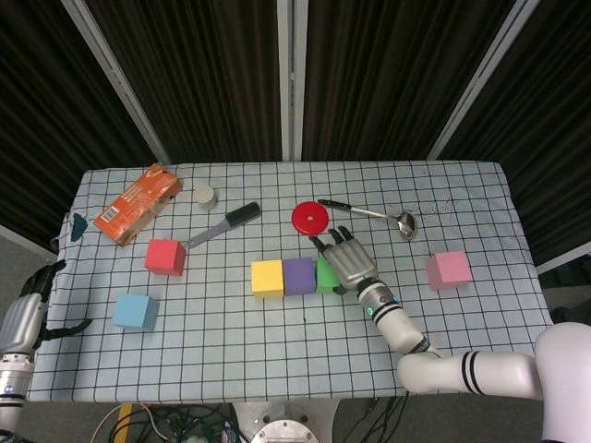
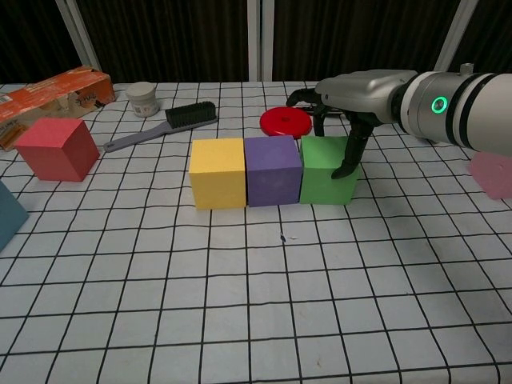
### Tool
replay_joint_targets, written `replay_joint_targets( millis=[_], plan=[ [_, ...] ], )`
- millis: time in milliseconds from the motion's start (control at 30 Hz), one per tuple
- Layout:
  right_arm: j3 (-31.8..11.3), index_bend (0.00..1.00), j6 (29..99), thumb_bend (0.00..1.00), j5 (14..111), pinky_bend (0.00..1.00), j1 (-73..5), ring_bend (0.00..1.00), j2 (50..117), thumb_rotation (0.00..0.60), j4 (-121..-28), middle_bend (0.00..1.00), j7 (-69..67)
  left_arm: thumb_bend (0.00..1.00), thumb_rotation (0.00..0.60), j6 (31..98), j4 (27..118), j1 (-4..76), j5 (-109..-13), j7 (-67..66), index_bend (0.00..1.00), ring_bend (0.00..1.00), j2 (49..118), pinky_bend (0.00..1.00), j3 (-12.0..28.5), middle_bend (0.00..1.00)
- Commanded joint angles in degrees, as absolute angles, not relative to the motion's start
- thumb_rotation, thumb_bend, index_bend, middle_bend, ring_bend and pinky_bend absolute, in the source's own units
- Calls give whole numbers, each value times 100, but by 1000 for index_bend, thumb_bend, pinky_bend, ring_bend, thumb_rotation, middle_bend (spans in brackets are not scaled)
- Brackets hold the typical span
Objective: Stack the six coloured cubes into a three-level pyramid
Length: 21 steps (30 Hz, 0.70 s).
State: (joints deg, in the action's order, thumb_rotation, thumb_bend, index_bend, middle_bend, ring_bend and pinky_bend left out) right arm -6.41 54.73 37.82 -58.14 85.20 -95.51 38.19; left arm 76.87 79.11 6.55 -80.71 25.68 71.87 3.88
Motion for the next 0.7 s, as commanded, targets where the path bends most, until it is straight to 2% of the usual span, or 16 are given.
replay_joint_targets(
  millis=[33,267,700],
  plan=[
    [-638,0,5458,129,3776,0,-5822,50,8522,600,-9552,499,3820,2,600,7687,7904,649,-8065,2581,41,0,7189,62,387,83],
    [-650,0,5472,112,3851,0,-5819,50,8539,600,-9513,438,3763,2,600,7678,7880,645,-8063,2599,41,0,7192,62,383,83],
    [-654,0,5279,117,3883,0,-5862,50,8474,600,-9448,442,3694,2,600,7644,7903,666,-8066,2567,41,0,7182,62,380,84]
  ],
)
